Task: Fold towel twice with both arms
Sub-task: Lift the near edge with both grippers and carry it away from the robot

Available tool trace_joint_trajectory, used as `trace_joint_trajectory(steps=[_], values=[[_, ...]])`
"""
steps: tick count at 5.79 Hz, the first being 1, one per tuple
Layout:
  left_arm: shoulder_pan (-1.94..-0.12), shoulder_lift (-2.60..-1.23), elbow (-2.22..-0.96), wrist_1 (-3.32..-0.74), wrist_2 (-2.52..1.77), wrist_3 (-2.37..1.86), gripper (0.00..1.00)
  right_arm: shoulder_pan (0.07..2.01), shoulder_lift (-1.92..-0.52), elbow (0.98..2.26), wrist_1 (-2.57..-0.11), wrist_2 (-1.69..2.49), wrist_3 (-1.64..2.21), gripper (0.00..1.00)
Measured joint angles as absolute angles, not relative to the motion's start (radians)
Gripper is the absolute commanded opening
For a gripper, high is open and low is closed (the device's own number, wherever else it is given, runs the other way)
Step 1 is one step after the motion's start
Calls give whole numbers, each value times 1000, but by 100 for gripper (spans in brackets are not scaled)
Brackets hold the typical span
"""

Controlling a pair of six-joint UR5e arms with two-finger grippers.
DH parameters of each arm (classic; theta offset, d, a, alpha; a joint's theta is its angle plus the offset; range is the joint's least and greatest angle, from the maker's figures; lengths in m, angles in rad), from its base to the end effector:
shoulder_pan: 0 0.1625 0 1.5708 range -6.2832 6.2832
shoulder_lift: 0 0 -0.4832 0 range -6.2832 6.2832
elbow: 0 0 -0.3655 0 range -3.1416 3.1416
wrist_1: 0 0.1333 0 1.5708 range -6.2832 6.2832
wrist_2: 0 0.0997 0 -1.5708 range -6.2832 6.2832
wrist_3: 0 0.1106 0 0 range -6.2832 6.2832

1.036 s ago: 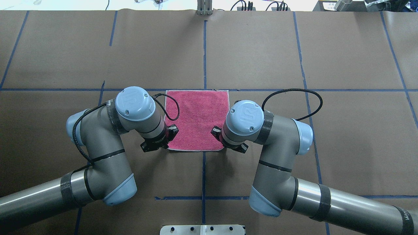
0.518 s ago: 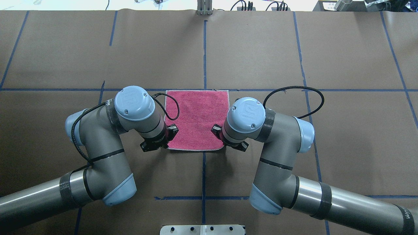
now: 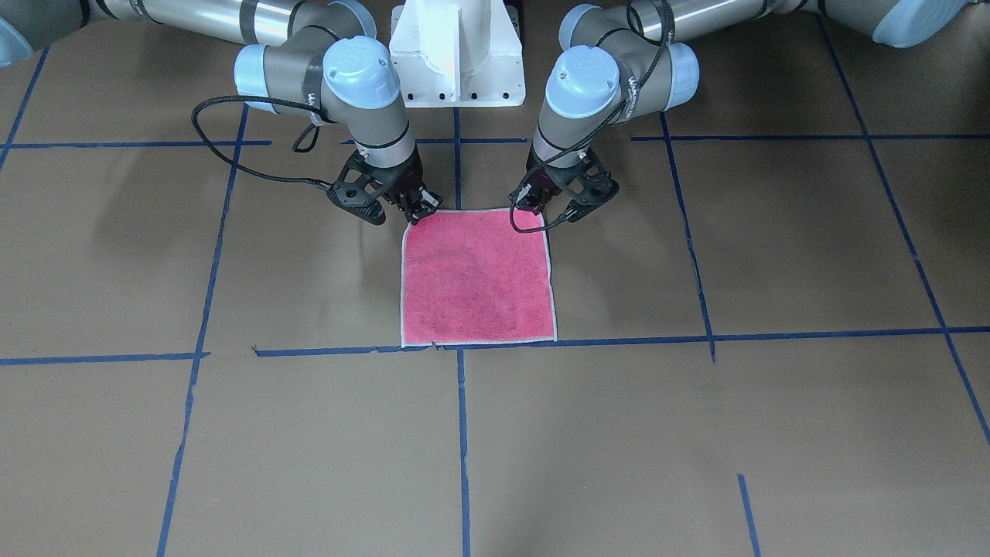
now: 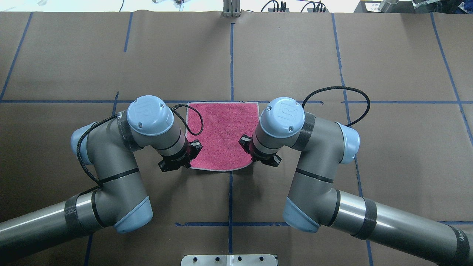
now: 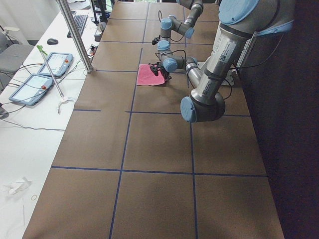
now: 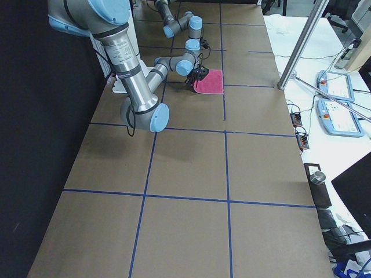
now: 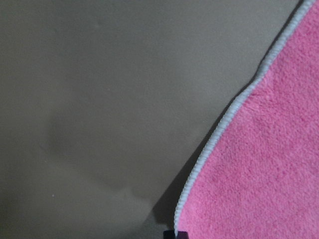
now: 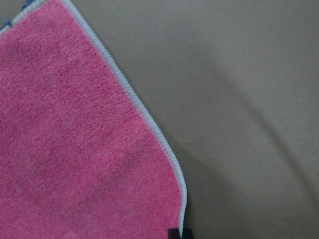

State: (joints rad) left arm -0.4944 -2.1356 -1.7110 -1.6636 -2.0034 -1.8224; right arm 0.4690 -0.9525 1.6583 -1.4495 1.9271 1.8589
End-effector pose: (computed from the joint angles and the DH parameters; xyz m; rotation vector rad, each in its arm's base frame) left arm 0.5560 -0.3985 0.3325 -0.3147 0.8381 -0.5239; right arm -0.5834 -0.4018 0.3160 -0.2639 -0.8563 0.5594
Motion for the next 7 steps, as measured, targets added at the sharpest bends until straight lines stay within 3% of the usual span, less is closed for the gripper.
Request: trace_joint_trajectory(steps=[3,7], values=[[-493,-2116,-1844,-1521,-2058,-1827,0,476,-964,1717,-1460,2031,1912,0],[-494,-2119,-1842,-1517,-2081,-1822,0,512,-968,1729,-1460,2088,1945,0]])
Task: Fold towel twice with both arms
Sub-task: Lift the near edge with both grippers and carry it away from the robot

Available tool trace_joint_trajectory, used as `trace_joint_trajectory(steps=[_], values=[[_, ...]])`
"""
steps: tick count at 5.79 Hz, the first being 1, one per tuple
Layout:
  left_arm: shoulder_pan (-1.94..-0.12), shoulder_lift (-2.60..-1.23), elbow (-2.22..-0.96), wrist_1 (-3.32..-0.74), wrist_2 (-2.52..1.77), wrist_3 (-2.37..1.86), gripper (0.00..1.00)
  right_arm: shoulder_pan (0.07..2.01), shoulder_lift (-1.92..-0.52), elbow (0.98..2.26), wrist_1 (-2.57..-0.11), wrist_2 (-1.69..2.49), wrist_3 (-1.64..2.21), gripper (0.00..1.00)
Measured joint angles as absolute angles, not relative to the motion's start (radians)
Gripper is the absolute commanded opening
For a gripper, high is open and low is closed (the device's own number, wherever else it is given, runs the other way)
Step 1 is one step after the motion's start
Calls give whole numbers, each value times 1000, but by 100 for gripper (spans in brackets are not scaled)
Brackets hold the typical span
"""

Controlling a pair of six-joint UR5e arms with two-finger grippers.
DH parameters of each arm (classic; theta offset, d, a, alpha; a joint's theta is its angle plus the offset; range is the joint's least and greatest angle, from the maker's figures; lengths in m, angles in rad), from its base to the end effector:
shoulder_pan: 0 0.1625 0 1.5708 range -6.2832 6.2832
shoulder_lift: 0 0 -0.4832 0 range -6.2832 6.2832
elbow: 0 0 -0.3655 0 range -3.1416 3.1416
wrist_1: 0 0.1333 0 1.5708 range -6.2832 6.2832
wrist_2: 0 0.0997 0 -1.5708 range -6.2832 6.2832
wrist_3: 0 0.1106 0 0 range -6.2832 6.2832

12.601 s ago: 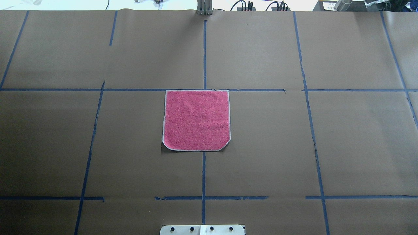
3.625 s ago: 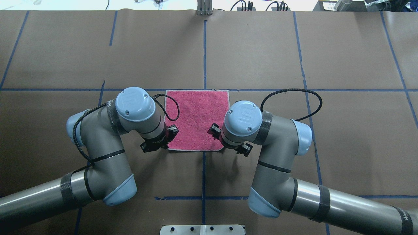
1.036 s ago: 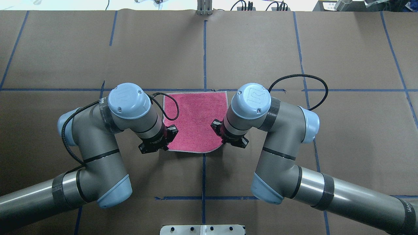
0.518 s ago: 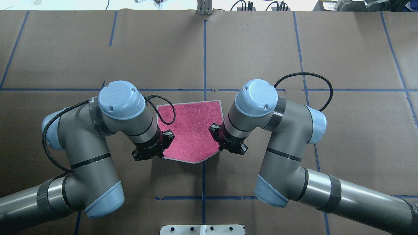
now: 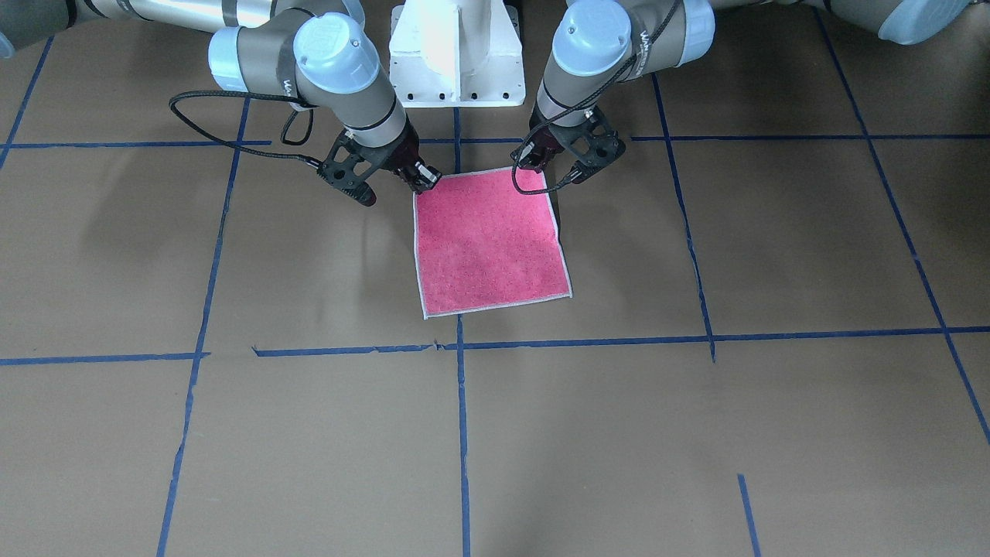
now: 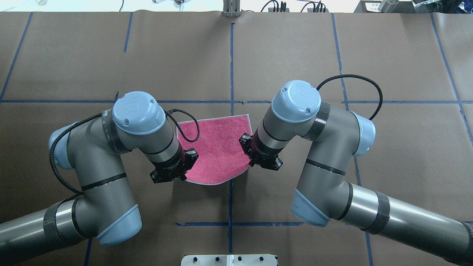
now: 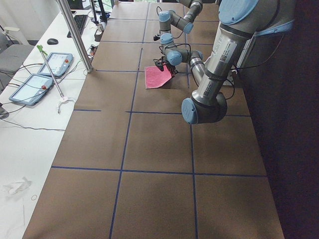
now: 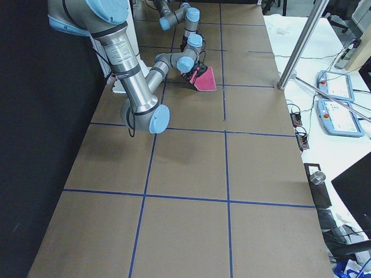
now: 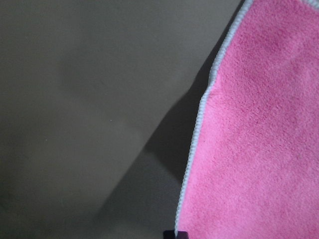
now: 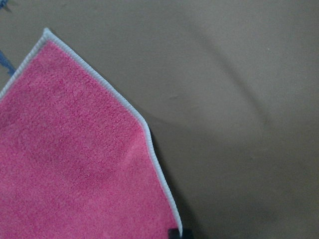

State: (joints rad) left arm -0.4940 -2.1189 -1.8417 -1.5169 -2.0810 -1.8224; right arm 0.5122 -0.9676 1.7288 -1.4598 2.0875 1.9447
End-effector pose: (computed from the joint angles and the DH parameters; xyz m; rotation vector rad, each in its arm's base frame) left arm 0.5260 -0.3733 0.3085 -0.3946 0.8090 -0.5003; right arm -0.5511 -0.4001 0.2938 -0.4290 -0.8957 0.5885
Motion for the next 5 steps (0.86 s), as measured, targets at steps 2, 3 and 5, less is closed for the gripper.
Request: trace_joint_trajectory(steps=[2,3,5], values=[[-520,-2122,-1831,-1533,-2082,-1822,0,529,-960,1688,-1453,2091,1940,0],[-541,-2124,-1816,-1544,-2089,-1823,0,534,-957,1672,-1452,2091,1939,0],[-576,-2125,-1758,-1607,-2113,-1828,0,553,-928,1640,-1451,2091,1941,0]])
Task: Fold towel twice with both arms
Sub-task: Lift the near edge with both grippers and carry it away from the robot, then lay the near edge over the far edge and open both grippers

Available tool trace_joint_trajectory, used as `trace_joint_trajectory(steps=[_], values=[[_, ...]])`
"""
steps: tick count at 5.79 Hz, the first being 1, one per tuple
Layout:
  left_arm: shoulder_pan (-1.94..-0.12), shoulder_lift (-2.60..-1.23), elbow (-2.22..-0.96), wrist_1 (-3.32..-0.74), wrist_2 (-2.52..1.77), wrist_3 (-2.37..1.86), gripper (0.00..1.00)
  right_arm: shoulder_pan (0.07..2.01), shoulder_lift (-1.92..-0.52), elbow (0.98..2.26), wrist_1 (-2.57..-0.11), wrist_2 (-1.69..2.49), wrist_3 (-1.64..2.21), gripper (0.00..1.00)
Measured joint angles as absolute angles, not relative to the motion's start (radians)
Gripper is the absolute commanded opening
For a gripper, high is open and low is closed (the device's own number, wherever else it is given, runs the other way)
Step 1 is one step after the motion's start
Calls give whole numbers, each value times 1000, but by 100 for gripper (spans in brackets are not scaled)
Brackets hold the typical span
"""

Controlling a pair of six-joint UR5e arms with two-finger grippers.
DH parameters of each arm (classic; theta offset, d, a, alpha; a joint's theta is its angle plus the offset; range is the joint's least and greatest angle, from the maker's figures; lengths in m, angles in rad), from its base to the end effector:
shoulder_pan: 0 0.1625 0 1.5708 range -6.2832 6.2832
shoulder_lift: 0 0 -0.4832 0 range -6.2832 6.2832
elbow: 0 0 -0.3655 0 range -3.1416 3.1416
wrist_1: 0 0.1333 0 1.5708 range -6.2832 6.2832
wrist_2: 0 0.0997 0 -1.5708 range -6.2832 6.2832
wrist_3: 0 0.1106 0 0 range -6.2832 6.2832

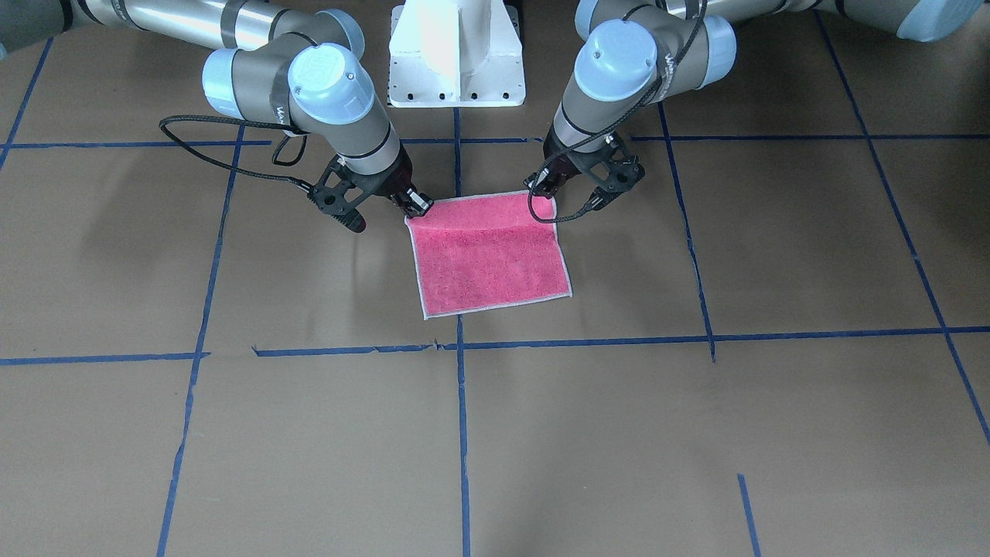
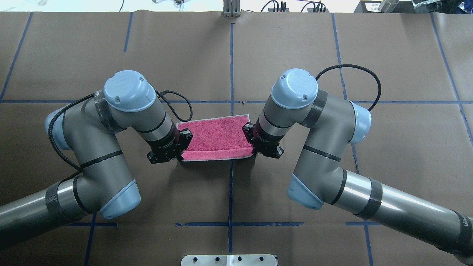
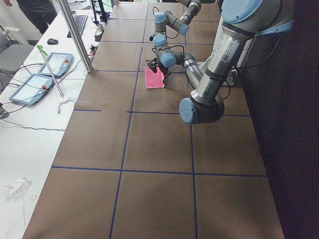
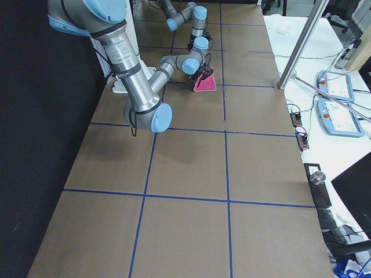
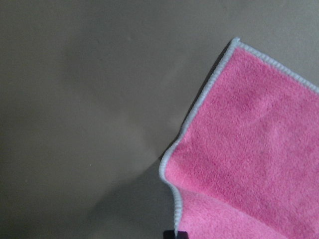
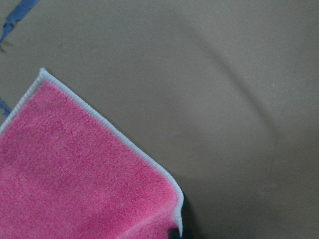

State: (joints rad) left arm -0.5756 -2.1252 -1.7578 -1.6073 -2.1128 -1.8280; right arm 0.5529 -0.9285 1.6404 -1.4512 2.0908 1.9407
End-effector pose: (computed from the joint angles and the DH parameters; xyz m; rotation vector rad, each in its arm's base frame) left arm 0.5134 -0.4240 0.3240 -0.3922 0.8407 -0.5627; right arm -0.5582 -0.4365 0.3016 -0.4200 -0.8677 0.6360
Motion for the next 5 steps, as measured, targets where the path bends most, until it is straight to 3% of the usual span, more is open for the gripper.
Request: trace_joint_trajectory(steps=[5], values=[[-614,-2149,-1647,-1684,-2141,-1835,0,592,-846,1492,-1402,2105,1935,0]])
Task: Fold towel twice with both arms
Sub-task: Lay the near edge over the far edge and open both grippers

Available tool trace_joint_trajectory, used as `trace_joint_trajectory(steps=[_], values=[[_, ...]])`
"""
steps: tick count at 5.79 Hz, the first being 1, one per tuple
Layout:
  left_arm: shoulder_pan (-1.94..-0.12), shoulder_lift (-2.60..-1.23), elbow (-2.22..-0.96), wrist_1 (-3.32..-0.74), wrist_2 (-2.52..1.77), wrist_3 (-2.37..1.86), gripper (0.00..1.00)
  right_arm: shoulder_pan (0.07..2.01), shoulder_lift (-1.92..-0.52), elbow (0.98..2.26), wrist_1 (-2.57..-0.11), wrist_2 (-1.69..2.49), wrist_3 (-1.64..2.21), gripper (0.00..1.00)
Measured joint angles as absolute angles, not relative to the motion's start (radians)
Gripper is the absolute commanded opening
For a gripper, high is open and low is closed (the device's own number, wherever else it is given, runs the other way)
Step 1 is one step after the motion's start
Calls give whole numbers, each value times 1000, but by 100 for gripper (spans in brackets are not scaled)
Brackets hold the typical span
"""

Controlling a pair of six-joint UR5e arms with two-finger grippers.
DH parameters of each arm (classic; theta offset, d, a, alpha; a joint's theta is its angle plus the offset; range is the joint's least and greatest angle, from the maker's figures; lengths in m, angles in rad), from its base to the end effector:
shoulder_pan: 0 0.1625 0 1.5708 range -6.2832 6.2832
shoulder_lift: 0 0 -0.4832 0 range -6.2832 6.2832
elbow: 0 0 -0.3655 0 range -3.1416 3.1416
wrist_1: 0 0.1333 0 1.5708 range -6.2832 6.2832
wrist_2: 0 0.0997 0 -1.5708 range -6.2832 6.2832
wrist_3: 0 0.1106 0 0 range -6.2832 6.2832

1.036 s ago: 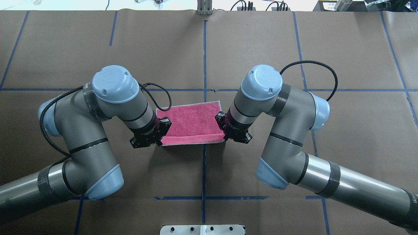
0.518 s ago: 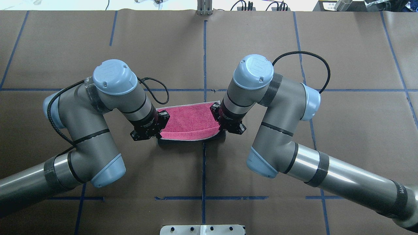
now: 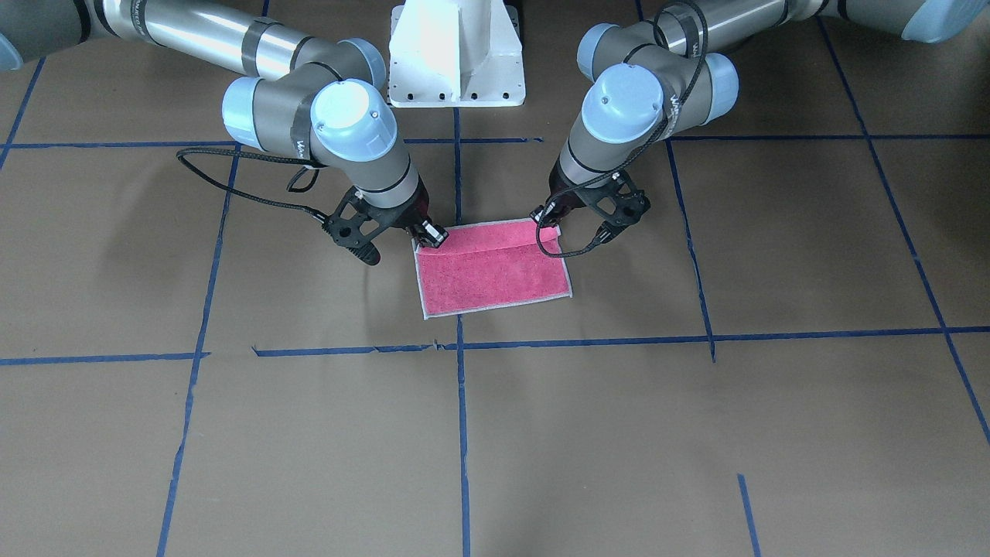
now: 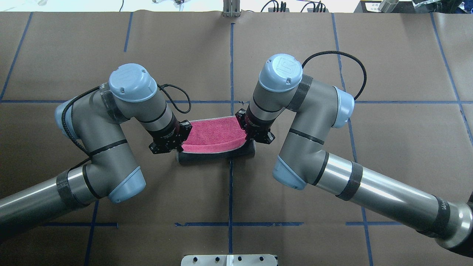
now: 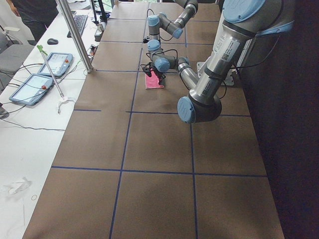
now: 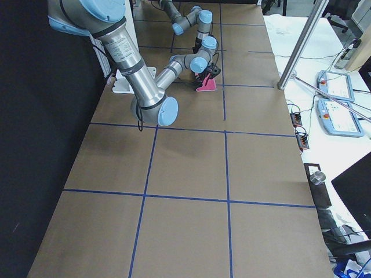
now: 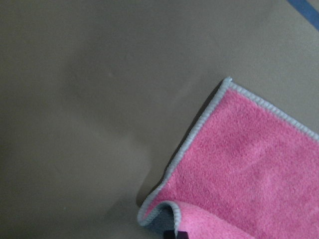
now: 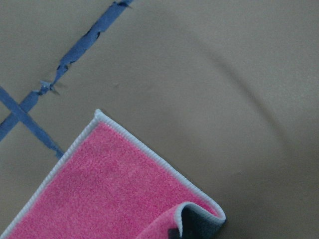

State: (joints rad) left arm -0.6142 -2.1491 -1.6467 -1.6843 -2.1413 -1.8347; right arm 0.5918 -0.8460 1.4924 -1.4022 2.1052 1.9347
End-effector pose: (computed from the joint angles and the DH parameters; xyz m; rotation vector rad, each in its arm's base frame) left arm 0.5219 -0.4581 0.3424 -0.4093 0.8411 -0.5957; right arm -0.5793 -0.4821 0.2968 -0.4181 -0.8628 0.6658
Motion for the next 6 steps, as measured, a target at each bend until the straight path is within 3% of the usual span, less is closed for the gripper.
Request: trace_joint_trajectory(steps=[6], values=[[-672,-2186,-1536,-1793,-2180,-1961,0,637,-794,1391,-1361,2151,1943,0]])
